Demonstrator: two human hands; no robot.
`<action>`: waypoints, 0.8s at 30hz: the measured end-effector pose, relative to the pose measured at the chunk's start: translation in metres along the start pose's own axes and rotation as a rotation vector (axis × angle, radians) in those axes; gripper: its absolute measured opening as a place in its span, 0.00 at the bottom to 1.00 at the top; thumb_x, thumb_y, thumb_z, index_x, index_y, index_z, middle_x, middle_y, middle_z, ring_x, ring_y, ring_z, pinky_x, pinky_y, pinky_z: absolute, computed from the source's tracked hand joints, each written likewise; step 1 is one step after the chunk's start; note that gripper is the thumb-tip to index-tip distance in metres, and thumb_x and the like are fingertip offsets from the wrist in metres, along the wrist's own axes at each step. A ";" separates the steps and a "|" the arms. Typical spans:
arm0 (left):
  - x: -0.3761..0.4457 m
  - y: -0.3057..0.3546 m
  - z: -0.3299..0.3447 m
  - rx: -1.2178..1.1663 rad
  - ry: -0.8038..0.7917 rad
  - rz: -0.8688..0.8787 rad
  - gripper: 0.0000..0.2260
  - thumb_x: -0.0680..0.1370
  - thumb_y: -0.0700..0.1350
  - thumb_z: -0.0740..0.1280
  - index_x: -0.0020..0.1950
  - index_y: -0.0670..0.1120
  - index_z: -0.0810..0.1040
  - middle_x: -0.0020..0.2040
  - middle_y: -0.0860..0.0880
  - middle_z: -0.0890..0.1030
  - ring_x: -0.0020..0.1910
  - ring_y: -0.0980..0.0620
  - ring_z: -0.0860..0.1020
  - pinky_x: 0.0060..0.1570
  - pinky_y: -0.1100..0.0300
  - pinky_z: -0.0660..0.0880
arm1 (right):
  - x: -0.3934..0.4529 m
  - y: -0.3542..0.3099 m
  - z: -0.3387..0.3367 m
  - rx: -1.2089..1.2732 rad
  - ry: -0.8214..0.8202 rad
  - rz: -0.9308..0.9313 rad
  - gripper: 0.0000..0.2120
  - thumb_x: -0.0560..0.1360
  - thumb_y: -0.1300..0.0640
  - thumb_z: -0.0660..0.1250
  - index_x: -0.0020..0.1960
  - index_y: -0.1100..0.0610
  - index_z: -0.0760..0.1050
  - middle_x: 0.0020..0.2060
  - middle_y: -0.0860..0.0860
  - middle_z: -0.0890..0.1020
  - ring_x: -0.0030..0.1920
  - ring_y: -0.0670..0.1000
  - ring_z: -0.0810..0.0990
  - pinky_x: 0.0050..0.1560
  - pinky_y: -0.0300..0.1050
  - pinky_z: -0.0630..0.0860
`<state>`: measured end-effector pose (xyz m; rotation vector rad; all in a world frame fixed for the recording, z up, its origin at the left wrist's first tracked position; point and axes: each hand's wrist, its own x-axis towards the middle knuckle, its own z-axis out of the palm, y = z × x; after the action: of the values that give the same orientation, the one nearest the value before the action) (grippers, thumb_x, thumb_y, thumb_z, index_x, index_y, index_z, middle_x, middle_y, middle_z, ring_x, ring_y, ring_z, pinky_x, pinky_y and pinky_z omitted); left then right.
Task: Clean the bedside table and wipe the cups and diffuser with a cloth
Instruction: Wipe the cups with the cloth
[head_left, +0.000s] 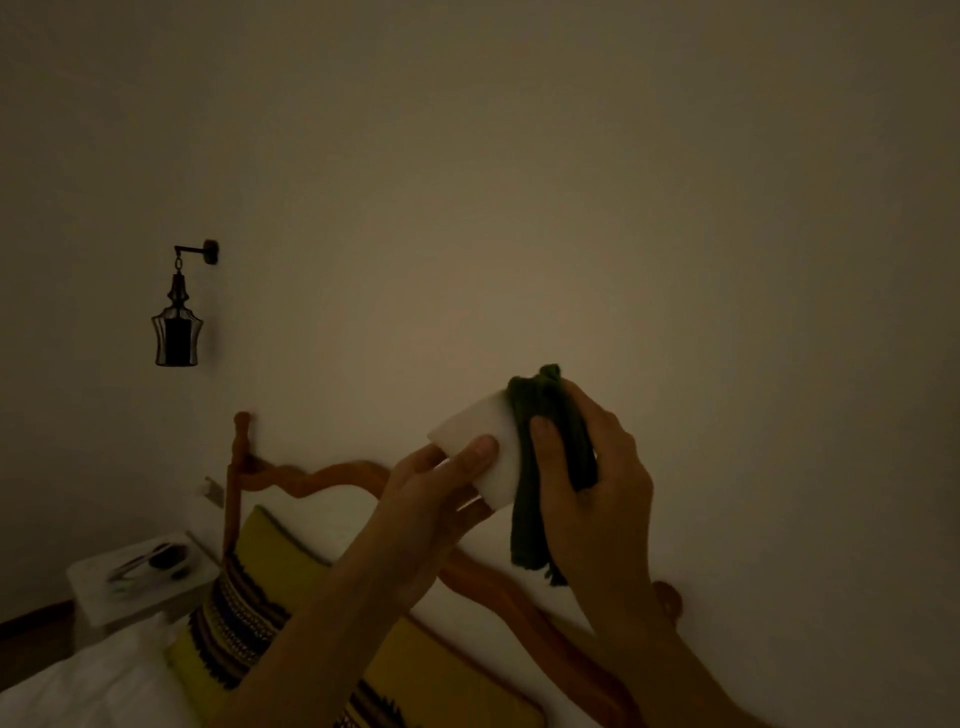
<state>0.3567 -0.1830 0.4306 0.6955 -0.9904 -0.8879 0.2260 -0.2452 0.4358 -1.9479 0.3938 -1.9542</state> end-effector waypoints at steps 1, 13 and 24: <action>0.000 0.000 0.001 0.001 -0.002 -0.006 0.30 0.71 0.49 0.74 0.69 0.38 0.72 0.63 0.38 0.80 0.62 0.38 0.80 0.63 0.44 0.76 | 0.002 0.000 0.000 0.014 -0.006 0.015 0.17 0.79 0.48 0.64 0.66 0.41 0.68 0.56 0.36 0.76 0.57 0.40 0.78 0.58 0.42 0.79; -0.007 0.003 0.014 -0.480 0.051 -0.050 0.27 0.74 0.47 0.73 0.70 0.39 0.72 0.62 0.38 0.81 0.63 0.38 0.79 0.64 0.43 0.75 | -0.010 0.007 0.016 0.296 0.106 0.302 0.15 0.81 0.47 0.64 0.66 0.35 0.71 0.58 0.40 0.82 0.55 0.43 0.82 0.55 0.45 0.82; -0.003 0.015 0.006 -0.473 0.086 0.043 0.26 0.75 0.50 0.69 0.69 0.39 0.72 0.58 0.39 0.83 0.58 0.41 0.82 0.56 0.47 0.81 | -0.041 0.008 0.025 -0.011 0.091 -0.078 0.17 0.75 0.55 0.73 0.62 0.57 0.79 0.55 0.52 0.83 0.52 0.45 0.83 0.55 0.36 0.80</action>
<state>0.3546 -0.1744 0.4440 0.3057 -0.6791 -0.9995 0.2513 -0.2332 0.3960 -1.9126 0.3577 -2.0997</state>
